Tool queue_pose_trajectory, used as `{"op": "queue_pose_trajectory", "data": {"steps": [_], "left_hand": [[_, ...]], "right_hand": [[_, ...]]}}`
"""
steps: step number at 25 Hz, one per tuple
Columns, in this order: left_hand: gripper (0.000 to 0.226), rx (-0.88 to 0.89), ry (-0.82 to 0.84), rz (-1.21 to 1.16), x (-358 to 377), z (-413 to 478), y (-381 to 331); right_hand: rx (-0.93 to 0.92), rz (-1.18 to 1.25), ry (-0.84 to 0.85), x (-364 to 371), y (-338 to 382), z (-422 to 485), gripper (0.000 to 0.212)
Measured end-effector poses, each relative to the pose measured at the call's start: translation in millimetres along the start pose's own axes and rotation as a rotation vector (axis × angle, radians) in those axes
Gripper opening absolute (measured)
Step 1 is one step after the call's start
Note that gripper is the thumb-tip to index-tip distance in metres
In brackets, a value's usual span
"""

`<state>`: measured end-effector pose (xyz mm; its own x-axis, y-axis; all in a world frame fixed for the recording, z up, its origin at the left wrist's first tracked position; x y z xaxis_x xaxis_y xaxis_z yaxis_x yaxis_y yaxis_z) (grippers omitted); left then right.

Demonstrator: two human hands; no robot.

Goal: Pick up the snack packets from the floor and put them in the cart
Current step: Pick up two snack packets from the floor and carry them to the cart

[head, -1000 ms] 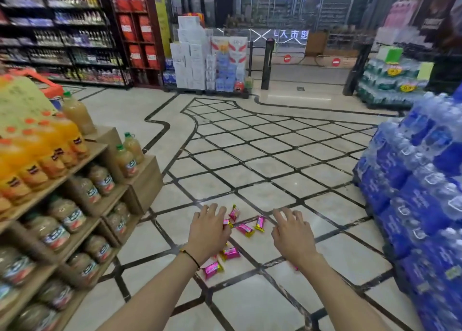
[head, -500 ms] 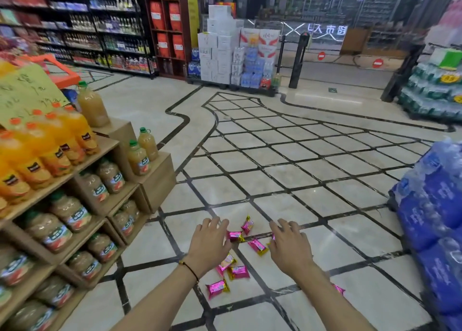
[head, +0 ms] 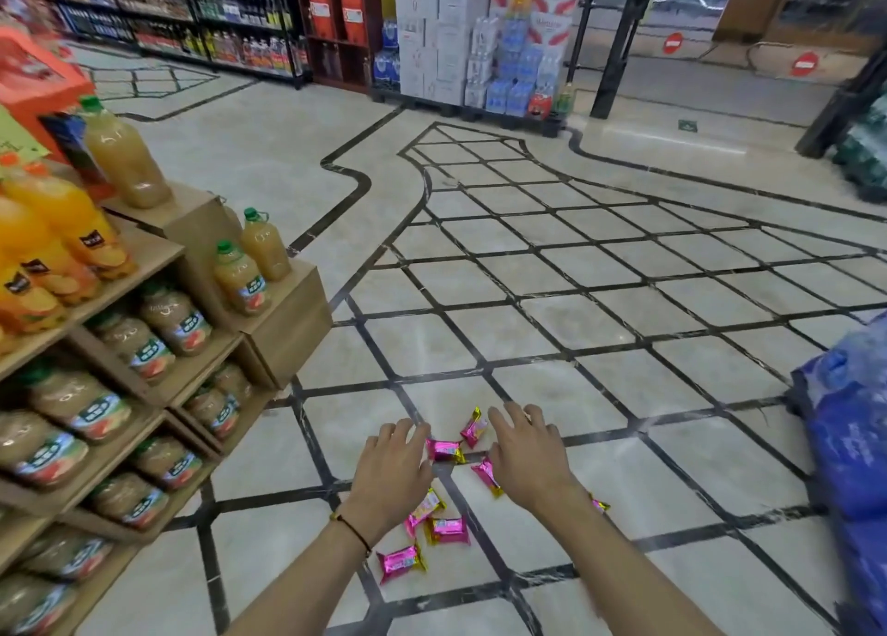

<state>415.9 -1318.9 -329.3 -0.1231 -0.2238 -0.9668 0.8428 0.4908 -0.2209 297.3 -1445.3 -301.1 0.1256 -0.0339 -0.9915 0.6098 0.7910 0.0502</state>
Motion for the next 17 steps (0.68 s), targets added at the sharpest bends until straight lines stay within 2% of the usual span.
{"op": "queue_pose_trajectory", "data": {"steps": [11,17], "left_hand": [[0.055,0.115,0.115,0.012,102.6,81.4,84.8],[0.054,0.118,0.159,-0.031,217.1,85.8,134.2]], "right_hand": [[-0.002,0.008,0.069,119.4,19.2,87.4,0.049],[-0.042,0.03,0.122,248.6,32.4,108.1,0.049]]}}
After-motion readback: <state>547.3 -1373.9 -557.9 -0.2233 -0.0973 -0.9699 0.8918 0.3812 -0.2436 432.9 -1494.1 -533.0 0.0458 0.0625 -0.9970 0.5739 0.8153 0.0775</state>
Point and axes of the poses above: each hand's wrist, its own z-axis towards the middle knuckle, its own x-axis out of the palm, y = z × x, the point moved 9 cm from there along z, towards the middle knuckle, and after that the axes turned 14 degrees about -y, right-handed, at the moved point
